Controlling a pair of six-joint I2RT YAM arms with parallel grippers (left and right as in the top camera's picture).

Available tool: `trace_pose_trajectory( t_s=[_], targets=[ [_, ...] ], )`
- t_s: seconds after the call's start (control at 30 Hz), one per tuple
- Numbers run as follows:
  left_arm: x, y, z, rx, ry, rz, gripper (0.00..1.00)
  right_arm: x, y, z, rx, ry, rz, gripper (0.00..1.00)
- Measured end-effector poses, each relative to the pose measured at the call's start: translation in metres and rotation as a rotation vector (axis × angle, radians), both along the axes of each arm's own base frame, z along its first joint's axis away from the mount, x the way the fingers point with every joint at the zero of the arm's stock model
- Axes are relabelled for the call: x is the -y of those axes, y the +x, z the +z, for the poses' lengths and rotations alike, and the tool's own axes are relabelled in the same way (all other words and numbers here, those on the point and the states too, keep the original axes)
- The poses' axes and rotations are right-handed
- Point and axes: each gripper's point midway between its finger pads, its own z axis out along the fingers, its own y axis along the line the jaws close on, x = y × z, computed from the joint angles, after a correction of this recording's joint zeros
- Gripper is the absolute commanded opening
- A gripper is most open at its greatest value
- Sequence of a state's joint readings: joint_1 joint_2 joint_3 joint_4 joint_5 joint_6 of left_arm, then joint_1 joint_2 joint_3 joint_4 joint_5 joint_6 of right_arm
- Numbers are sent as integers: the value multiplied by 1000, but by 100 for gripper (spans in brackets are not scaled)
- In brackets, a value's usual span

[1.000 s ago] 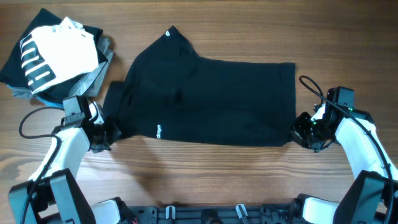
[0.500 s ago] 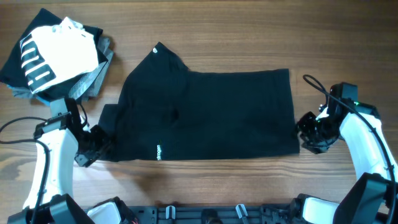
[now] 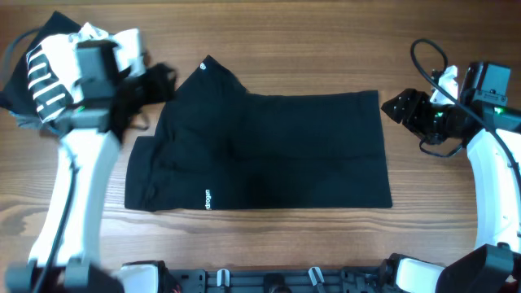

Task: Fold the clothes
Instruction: 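Grasp the shirt's far edge with both grippers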

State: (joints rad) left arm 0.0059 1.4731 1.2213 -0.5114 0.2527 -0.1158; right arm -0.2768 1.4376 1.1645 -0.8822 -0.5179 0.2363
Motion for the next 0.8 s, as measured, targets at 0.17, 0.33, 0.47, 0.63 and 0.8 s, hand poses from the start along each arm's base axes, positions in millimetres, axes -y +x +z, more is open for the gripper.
trace_pose_trajectory(
  t_s=[0.17,0.33,0.47,0.63,0.8],
  targets=[
    [43,55,-115,-175,42,-124,65,-4,1,2,9,22,10,72],
    [56,111,-190,-193,100,-183,70,-3,1,2,11,20,9,71],
    [59,129,-191,-129,129,-193,70,-3,1,2,9,21,9,71],
    [60,140,-190,-68,159,-217,64,-3,2,-3,-9,29,3,70],
    [62,149,-200,-31,190,-242,31,-3,3,-9,-31,39,-7,66]
  ],
)
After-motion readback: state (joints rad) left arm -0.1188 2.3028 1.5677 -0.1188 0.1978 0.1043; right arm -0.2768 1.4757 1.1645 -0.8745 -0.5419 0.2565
